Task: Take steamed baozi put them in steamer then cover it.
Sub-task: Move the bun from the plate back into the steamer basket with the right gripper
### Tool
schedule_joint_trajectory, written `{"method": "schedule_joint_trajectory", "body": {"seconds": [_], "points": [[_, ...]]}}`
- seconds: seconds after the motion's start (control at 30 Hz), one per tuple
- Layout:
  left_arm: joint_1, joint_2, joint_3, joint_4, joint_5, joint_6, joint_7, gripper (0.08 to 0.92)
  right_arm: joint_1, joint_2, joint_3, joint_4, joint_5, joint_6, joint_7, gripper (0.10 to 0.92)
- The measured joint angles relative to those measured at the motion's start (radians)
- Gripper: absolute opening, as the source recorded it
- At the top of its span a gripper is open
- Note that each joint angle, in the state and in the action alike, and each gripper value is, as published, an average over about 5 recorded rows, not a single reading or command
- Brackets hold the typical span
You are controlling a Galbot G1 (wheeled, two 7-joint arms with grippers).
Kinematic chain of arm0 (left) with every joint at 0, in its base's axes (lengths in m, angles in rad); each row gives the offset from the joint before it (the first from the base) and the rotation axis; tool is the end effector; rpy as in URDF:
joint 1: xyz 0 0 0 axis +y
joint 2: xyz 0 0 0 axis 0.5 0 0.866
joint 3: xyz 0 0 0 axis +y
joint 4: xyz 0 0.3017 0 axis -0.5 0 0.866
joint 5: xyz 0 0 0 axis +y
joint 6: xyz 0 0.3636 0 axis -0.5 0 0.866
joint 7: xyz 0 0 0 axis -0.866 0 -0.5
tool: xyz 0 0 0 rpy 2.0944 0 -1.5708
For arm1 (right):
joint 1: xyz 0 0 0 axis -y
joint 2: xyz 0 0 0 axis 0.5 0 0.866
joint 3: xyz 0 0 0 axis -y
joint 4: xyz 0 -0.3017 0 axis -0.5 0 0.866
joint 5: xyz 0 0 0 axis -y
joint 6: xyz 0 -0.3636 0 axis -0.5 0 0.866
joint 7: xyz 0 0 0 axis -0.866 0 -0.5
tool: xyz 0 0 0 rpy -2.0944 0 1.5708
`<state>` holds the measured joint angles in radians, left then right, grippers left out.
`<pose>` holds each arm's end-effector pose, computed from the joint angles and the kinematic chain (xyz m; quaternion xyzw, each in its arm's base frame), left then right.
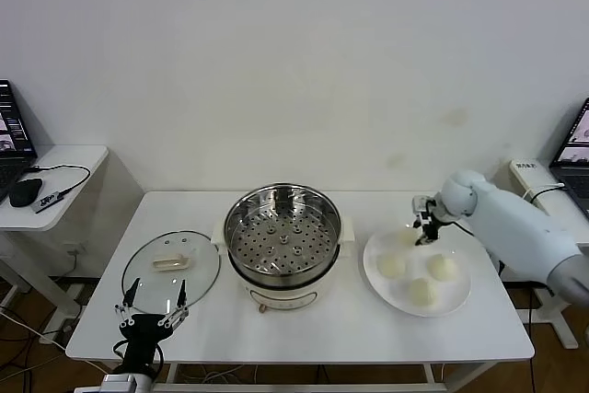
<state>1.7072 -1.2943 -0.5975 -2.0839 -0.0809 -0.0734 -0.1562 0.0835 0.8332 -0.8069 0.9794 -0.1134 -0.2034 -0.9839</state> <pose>0.1808 0.0561 -0.2823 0.0313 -0.9946 -0.0956 0.0255 0.5467 -0.1223 -0.1780 0.4243 -0.5956 0.5570 0.3937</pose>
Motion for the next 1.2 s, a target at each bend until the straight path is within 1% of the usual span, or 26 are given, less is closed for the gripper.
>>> {"method": "schedule_joint_trajectory", "body": {"seconds": [0.3,0.57,0.87,1.03,1.2], "points": [[-0.004,0.016,0.010,-0.007,-0.016,0.000,0.000,0.823,0.186,-0.092,-0.142,0.168,0.153,-0.015,-0.010,0.475],[-0.011,0.027,0.008,-0.011,-0.037,0.000,-0.001,0.823,0.418,-0.082,-0.302,0.272,0.302,-0.017,0.006,0.475],[-0.009,0.031,-0.016,-0.014,-0.057,0.000,0.000,0.823,0.573,0.031,-0.427,0.326,0.407,0.014,0.044,0.475],[-0.008,0.022,-0.034,-0.015,-0.066,-0.001,0.001,0.823,0.593,0.130,-0.473,0.322,0.417,0.057,0.067,0.475],[-0.005,0.012,-0.052,-0.019,-0.070,-0.001,0.002,0.823,0.581,0.238,-0.506,0.285,0.394,0.123,0.090,0.475]]}}
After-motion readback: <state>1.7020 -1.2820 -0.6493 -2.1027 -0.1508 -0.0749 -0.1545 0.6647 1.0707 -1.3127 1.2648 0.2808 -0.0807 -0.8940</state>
